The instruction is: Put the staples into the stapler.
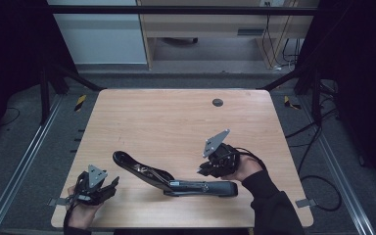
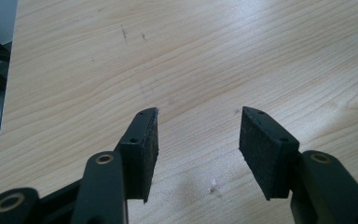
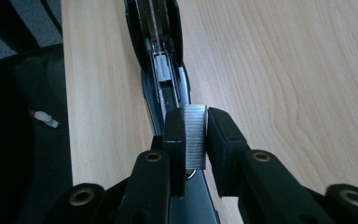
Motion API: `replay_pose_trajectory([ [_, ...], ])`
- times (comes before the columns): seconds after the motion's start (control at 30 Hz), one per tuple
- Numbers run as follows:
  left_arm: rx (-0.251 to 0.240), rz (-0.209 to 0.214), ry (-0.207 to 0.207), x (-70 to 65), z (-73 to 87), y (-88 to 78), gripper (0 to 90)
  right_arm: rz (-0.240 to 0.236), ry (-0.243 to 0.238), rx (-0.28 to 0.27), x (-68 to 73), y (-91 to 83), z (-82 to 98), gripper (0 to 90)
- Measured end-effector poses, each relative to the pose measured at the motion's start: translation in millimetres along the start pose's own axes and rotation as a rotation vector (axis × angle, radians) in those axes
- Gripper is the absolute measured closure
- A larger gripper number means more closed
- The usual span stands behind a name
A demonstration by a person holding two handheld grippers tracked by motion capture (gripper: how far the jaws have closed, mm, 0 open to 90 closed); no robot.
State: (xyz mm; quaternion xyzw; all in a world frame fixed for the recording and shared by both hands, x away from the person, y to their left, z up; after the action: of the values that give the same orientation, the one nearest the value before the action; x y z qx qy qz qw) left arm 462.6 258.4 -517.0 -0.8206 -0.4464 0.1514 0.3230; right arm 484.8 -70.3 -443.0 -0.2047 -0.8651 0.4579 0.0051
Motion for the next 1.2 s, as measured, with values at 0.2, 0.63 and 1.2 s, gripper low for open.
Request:
replay_pose_trajectory([
  [0.2,0.003,0.001,0.001,-0.1,0.3,0.4,46.6,-0.013,-0.015,0.014,2.2,6.5,-3.0,78.0],
  [0.63,-0.001,0.002,-0.002,-0.2,0.0,0.1,46.6,-0.019,-0.024,0.022,4.9,16.9,-5.0,77.9],
  [1.2,0.001,0.004,-0.003,-0.1,0.3,0.4,46.7,-0.053,-0.051,0.054,11.5,33.7,-4.8,77.9],
])
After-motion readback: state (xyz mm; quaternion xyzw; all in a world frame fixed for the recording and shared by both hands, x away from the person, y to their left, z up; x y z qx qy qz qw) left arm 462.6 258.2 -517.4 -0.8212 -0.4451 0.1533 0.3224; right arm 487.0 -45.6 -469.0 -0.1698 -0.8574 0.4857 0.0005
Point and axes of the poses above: each handheld gripper's, and its own axes: y roughly forward along the jaws, z roughly out of its underside, x roughly to its left, the point moved 8 cm from there along y, roughly forward along the jaws, and after that the axes turned 13 degrees about z, right-handed, at the moved point
